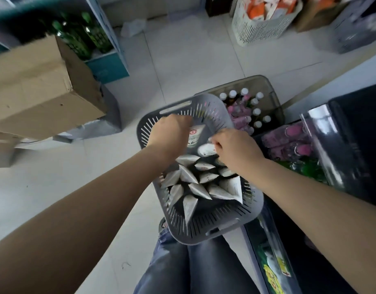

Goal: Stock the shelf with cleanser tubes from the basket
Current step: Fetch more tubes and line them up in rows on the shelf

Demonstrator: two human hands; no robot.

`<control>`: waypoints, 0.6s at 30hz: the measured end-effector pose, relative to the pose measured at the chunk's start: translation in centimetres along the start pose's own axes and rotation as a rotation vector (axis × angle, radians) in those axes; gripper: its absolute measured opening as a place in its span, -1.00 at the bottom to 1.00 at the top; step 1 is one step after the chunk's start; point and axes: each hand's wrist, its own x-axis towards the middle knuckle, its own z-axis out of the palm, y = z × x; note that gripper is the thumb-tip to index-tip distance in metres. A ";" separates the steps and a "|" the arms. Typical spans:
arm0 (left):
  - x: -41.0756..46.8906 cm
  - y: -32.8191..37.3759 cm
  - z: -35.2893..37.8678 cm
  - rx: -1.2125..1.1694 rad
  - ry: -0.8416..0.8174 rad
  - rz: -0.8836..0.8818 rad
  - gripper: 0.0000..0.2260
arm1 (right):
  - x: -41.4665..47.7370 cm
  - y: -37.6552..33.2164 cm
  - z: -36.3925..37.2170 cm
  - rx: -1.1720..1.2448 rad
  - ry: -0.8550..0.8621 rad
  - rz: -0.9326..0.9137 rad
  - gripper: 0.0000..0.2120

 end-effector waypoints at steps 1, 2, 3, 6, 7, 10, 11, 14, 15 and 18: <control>-0.6 0.2 -1.1 0.014 0.011 0.023 -0.87 | -0.7 -0.5 -1.0 -0.005 0.012 0.008 -0.83; -1.2 0.4 -2.3 0.030 0.020 0.048 -0.87 | -1.5 -1.0 -2.0 -0.010 0.027 0.017 -0.83; -1.9 0.6 -3.4 0.047 0.030 0.074 -0.86 | -2.5 -1.5 -3.1 -0.013 0.046 0.028 -0.83; -4.0 1.6 -6.9 0.092 0.053 0.154 -0.84 | -5.6 -3.1 -6.4 -0.028 0.085 0.072 -0.83; -4.8 2.0 -8.1 0.103 0.055 0.182 -0.83 | -6.7 -3.6 -7.5 -0.030 0.098 0.091 -0.82; -7.2 3.6 -11.7 0.113 0.054 0.271 -0.83 | -10.4 -4.9 -10.6 -0.019 0.152 0.175 -0.82; -8.1 4.3 -12.7 0.106 0.060 0.302 -0.83 | -11.7 -5.2 -11.5 -0.023 0.167 0.199 -0.83; -10.6 6.4 -15.4 0.087 0.054 0.369 -0.82 | -15.7 -6.0 -14.1 -0.052 0.209 0.260 -0.84; -11.5 7.1 -16.1 0.087 0.054 0.400 -0.82 | -17.2 -6.2 -15.0 -0.052 0.227 0.287 -0.84; -14.2 9.9 -18.0 0.105 0.078 0.516 -0.80 | -22.0 -6.9 -17.4 -0.024 0.277 0.353 -0.88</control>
